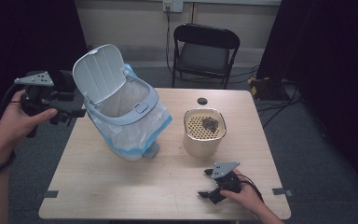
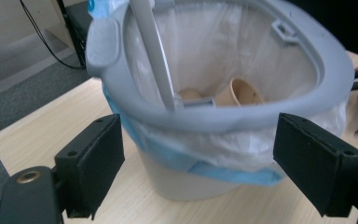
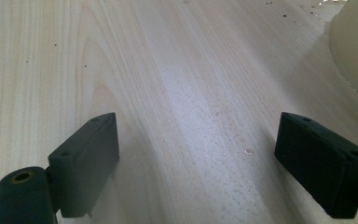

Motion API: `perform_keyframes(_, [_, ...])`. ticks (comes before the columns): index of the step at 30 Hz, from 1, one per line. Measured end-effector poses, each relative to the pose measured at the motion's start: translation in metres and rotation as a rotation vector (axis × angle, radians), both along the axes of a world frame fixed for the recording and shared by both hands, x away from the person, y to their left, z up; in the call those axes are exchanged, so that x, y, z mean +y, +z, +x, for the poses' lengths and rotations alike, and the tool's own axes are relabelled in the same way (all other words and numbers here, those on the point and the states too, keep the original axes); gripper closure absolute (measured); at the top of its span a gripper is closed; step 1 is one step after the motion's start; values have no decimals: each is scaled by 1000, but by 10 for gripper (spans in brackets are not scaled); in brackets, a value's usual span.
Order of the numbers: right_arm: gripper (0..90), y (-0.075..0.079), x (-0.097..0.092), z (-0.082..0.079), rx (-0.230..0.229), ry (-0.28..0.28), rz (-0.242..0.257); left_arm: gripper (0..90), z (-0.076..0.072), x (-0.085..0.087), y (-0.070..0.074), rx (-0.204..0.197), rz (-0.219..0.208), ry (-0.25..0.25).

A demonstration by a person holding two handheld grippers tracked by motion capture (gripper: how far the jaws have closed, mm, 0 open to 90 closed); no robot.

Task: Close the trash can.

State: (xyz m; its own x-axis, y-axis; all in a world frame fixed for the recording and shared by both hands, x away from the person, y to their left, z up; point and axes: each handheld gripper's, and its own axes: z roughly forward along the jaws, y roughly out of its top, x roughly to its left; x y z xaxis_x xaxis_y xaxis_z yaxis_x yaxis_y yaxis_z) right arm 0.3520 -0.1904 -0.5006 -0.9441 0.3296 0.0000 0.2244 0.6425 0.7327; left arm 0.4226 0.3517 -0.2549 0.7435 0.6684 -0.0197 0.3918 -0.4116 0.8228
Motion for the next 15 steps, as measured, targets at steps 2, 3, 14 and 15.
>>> perform_keyframes(2, [132, 0, 0, 0, 1, 0, 0, 159, 3, -5, 5, -3, -5, -10])
perform_keyframes(3, [131, 0, 0, 0, 1, -1, 1, 159, 4, -6, 7, -3, -2, -14])
perform_keyframes(14, [131, 0, 0, 0, 2, -1, 1, 143, 11, -27, 21, -22, 15, -10])
perform_keyframes(15, [131, 0, 0, 0, 2, -1, 1, 143, 11, -28, 22, -21, 22, -7])
